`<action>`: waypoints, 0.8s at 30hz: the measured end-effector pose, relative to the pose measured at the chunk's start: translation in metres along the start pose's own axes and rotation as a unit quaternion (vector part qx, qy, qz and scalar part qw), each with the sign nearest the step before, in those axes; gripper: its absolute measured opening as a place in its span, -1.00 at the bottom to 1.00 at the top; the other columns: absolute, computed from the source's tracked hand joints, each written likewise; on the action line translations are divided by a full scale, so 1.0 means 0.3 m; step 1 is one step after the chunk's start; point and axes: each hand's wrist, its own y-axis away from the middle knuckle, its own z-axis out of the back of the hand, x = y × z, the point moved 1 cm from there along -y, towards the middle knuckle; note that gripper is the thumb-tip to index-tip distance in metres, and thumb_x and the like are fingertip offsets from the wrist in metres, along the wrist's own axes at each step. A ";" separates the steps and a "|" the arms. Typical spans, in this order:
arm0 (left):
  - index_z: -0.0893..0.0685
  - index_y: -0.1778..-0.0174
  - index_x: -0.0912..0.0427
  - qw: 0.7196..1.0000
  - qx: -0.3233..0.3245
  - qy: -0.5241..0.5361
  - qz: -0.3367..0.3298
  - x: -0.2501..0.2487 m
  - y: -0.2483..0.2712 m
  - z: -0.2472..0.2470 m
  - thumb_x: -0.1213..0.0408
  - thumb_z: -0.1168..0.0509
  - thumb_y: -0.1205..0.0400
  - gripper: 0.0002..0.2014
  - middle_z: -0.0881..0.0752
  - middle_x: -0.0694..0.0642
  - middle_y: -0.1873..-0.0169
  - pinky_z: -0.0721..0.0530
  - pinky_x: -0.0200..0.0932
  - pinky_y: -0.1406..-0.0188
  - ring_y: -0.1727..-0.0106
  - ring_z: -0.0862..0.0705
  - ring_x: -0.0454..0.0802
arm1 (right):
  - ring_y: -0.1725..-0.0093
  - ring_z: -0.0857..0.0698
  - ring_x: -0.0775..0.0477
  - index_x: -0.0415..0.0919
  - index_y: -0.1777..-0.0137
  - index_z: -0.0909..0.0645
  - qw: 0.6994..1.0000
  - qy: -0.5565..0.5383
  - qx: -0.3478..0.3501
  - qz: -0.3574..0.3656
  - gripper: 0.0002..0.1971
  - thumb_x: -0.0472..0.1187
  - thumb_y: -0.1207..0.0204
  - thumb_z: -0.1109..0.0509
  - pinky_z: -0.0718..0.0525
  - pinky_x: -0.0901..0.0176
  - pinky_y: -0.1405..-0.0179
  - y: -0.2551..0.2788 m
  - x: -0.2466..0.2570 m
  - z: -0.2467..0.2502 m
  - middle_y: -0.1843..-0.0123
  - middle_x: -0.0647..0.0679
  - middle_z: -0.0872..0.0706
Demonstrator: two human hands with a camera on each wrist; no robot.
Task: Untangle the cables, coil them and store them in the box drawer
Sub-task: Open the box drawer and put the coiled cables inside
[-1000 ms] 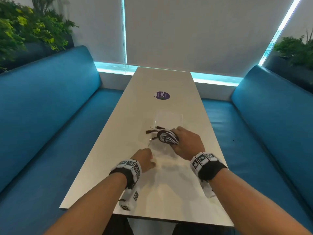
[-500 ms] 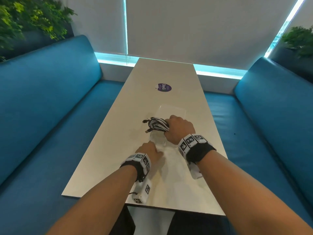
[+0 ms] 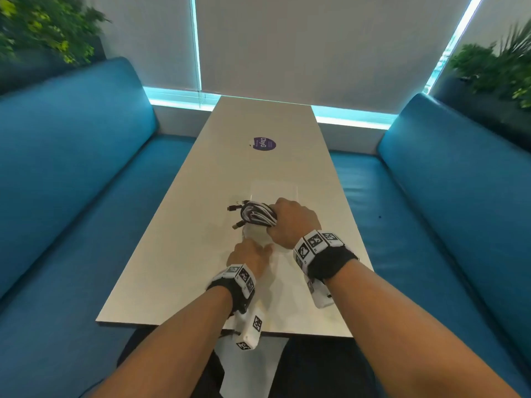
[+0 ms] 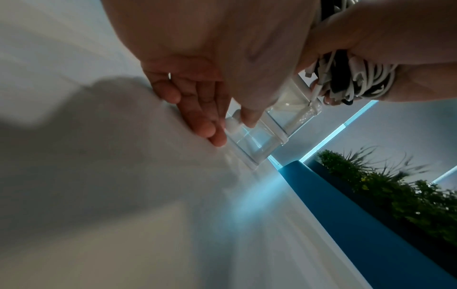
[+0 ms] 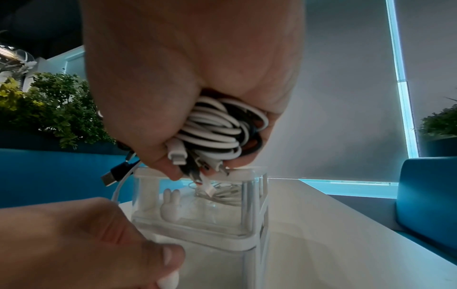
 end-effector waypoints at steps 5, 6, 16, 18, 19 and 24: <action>-0.79 0.22 0.19 0.998 0.024 0.042 0.027 -0.005 0.021 0.022 -0.19 -0.17 -0.55 -0.49 -0.81 0.13 0.24 -0.73 -0.03 0.01 0.22 -0.76 0.14 | 0.13 -0.68 -0.11 0.08 -0.01 -0.64 1.000 -0.003 -0.002 -0.006 -0.81 -0.05 -0.40 -0.39 -0.58 0.09 0.21 0.003 0.001 -0.003 0.03 0.08 -0.61; -0.80 0.20 0.19 0.998 0.022 0.049 0.036 -0.004 0.022 0.023 -0.22 -0.13 -0.48 -0.46 -0.82 0.12 0.24 -0.74 -0.01 -0.02 0.22 -0.76 0.14 | 0.12 -0.68 -0.11 0.08 -0.02 -0.64 1.000 -0.005 -0.001 -0.005 -0.81 -0.04 -0.40 -0.39 -0.57 0.09 0.21 0.003 0.000 -0.005 0.02 0.08 -0.61; -0.80 0.03 0.17 0.995 0.000 0.072 0.071 0.025 -0.004 0.070 -0.31 -0.20 -0.46 -0.40 -0.83 0.12 0.28 -0.61 -0.19 0.36 0.32 -0.77 0.07 | 0.05 -0.70 -0.16 0.09 -0.08 -0.64 1.000 -0.007 -0.001 -0.005 -0.77 -0.03 -0.42 -0.39 -0.52 0.09 0.18 0.002 -0.010 -0.008 -0.03 0.06 -0.62; -0.80 0.19 0.26 0.990 0.019 0.109 0.087 0.017 -0.009 0.081 -0.13 -0.32 -0.56 -0.54 -0.84 0.15 0.31 -0.77 -0.09 0.25 0.38 -0.76 0.09 | 0.05 -0.70 -0.15 0.10 -0.08 -0.64 1.000 -0.009 -0.001 -0.006 -0.77 -0.02 -0.42 -0.38 -0.54 0.09 0.18 0.001 -0.008 -0.008 -0.02 0.06 -0.61; -0.78 0.28 0.30 0.986 0.033 0.131 0.098 0.013 -0.013 0.082 -0.04 -0.35 -0.56 -0.59 -0.84 0.16 0.35 -0.83 -0.02 0.15 0.40 -0.74 0.10 | 0.05 -0.70 -0.15 0.10 -0.08 -0.64 1.000 -0.009 0.000 -0.007 -0.77 -0.02 -0.42 -0.38 -0.55 0.08 0.17 0.001 -0.008 -0.008 -0.02 0.06 -0.61; -0.68 0.13 0.22 0.989 0.068 0.060 0.115 0.027 -0.005 0.150 -0.17 -0.50 -0.41 -0.53 -0.76 0.16 0.19 -0.57 -0.18 0.35 0.34 -0.64 0.06 | 0.06 -0.69 -0.15 0.10 -0.10 -0.66 1.000 0.001 -0.003 -0.003 -0.76 -0.03 -0.43 -0.38 -0.51 0.09 0.19 0.006 -0.008 -0.010 -0.04 0.09 -0.60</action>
